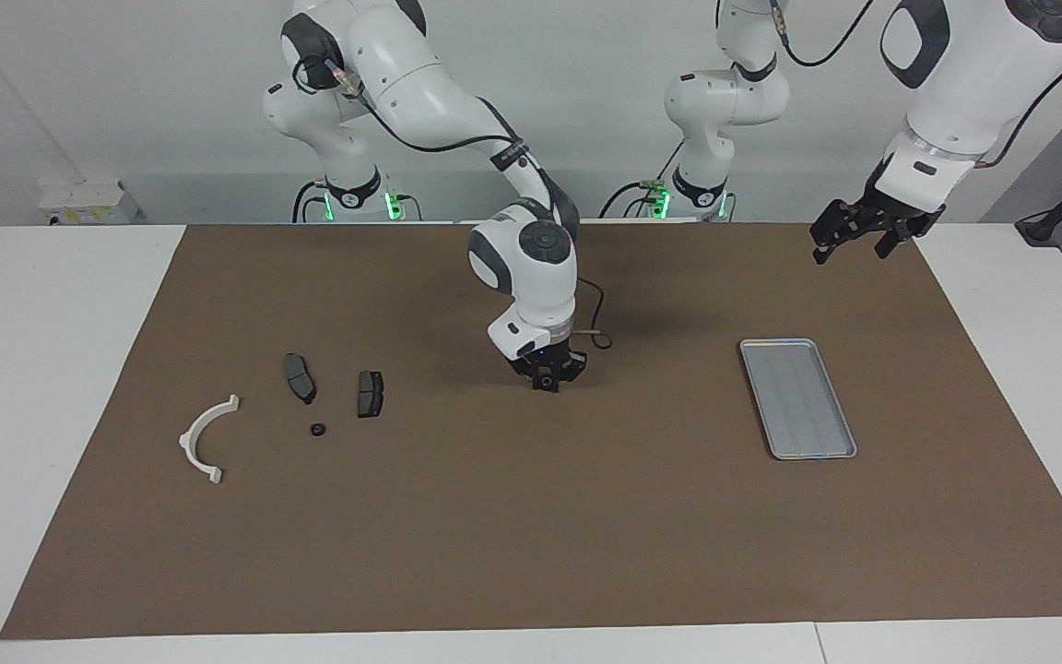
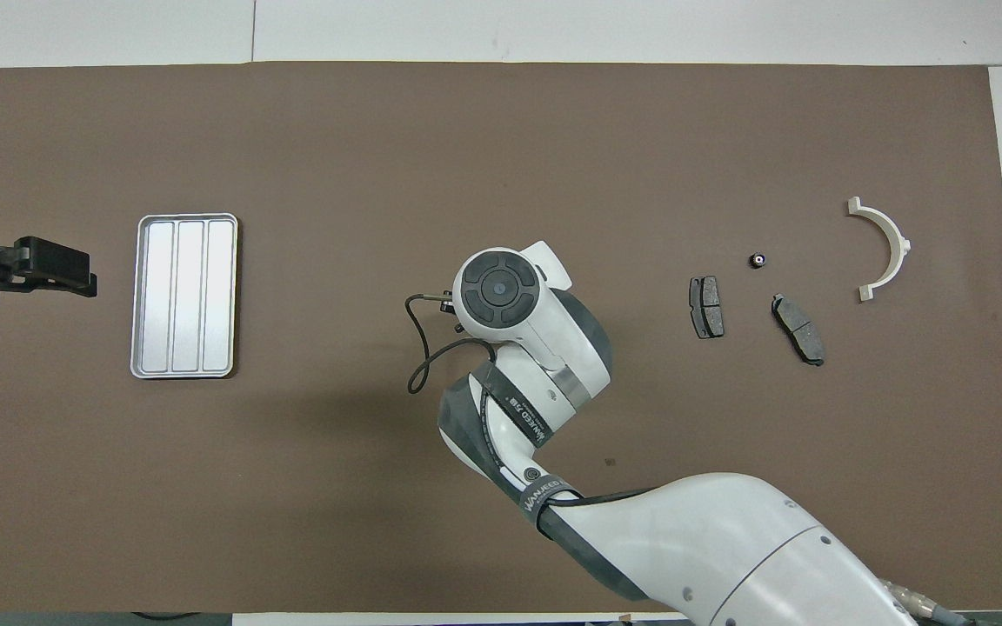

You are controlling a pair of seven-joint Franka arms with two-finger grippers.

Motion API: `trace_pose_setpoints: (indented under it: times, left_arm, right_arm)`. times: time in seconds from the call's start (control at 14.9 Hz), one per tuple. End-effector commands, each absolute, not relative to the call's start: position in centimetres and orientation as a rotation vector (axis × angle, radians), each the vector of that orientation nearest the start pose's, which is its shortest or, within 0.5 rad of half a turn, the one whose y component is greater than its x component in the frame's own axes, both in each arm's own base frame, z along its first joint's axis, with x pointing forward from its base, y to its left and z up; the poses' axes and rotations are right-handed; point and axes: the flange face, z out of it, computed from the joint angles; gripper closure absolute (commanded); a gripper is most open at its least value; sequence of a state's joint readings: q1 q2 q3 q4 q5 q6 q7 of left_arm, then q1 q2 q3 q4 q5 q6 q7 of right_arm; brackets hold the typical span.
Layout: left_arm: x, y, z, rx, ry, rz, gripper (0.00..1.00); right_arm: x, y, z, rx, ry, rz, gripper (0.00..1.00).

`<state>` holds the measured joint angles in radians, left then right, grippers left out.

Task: Pick bearing gear from pile to tray
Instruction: 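Carry the black part with the right gripper to the table center, release, then withdraw the right gripper back toward the pad pieces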

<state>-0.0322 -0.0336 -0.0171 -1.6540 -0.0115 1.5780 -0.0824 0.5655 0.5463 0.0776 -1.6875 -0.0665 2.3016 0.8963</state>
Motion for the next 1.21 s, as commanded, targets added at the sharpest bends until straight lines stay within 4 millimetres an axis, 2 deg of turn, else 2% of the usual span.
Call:
trace_pose_setpoints:
  times: [0.0, 0.2, 0.27, 0.4, 0.6, 0.74, 0.94, 1.14]
  left_arm:
    - [53.9, -2.6, 60.7, -3.137, -0.051, 0.06, 0.0]
    - [53.9, -2.6, 60.7, -3.137, -0.051, 0.06, 0.0]
    - [53.9, -2.6, 60.7, -3.137, -0.051, 0.06, 0.0]
    - [53.9, -2.6, 60.7, -3.137, -0.051, 0.06, 0.0]
    - [53.9, -2.6, 60.7, -3.137, -0.051, 0.06, 0.0]
    - [53.9, -2.6, 60.7, -3.137, -0.051, 0.06, 0.0]
    - [53.9, -2.6, 60.7, -3.137, -0.051, 0.06, 0.0]
    - [53.9, -2.6, 60.7, -3.137, -0.051, 0.06, 0.0]
  right_arm:
    - [55.8, 39.5, 29.9, -3.078, 0.39, -0.074, 0.0]
    - [58.4, 37.7, 34.6, -3.082, 0.441, -0.078, 0.0]
    - [59.5, 35.9, 36.9, -3.082, 0.427, -0.091, 0.0]
    - [62.0, 30.6, 40.0, -3.089, 0.325, -0.13, 0.0]
    - [65.5, 20.7, 41.9, -3.123, 0.066, -0.155, 0.0]
    - [67.0, 14.6, 41.9, -3.14, -0.072, -0.144, 0.0]
    - [67.5, 8.1, 40.7, -3.15, -0.216, -0.107, 0.0]
    - [65.2, 5.9, 37.8, -3.153, -0.274, -0.04, 0.0]
